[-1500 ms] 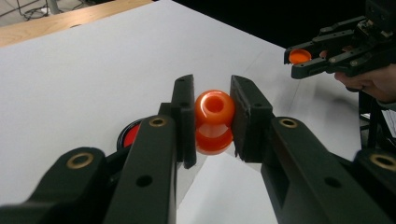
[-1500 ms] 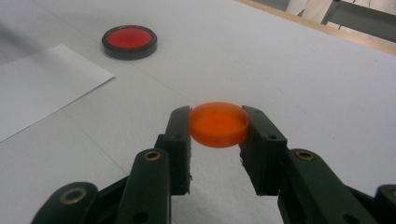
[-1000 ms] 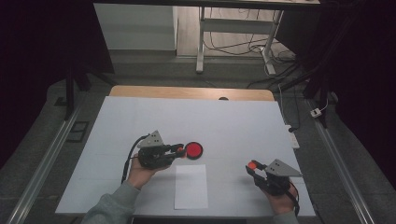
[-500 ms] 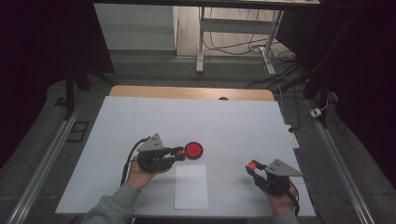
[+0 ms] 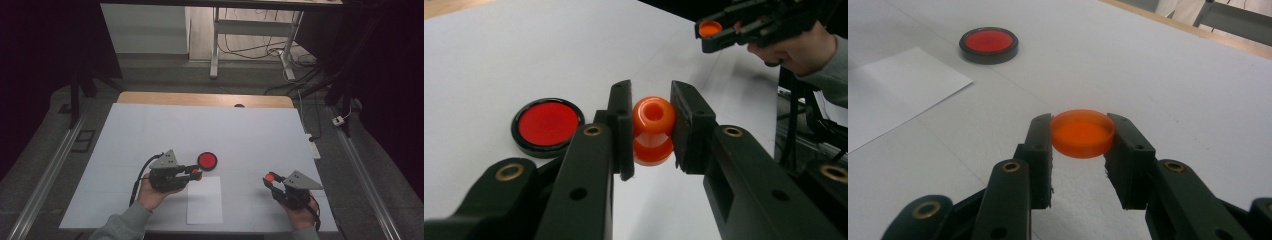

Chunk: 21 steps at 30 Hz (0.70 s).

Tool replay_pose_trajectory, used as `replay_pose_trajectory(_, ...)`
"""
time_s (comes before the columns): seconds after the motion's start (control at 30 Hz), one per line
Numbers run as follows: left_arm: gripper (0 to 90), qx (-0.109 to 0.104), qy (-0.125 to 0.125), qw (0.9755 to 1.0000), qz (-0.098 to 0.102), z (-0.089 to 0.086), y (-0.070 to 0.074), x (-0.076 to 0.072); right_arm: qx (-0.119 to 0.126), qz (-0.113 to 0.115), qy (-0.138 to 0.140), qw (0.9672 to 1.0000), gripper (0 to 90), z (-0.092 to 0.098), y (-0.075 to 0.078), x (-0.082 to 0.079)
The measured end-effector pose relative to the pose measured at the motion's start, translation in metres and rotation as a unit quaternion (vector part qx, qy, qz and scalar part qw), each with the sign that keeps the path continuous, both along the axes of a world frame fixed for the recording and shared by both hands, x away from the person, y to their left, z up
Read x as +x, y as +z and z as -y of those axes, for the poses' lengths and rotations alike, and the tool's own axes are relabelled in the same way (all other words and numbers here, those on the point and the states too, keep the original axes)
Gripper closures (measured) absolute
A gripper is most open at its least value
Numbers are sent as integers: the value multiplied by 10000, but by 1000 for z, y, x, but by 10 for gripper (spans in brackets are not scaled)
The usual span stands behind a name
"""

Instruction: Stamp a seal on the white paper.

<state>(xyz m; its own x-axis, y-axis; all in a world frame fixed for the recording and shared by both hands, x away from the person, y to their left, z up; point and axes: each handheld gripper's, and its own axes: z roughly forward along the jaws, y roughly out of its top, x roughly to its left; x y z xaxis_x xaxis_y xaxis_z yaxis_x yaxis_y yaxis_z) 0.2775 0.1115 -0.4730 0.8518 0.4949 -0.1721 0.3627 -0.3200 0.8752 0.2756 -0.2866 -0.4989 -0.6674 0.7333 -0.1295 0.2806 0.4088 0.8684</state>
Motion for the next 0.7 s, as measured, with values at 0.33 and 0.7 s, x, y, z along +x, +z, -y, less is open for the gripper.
replay_pose_trajectory(0.33,722,180,-187,9997,23,2,-8,-6,-5,-17,14,10000,643,-1,-1,0)
replay_pose_trajectory(0.7,723,342,-330,9989,11,5,-16,-9,-14,-22,20,10000,643,-1,-1,0)
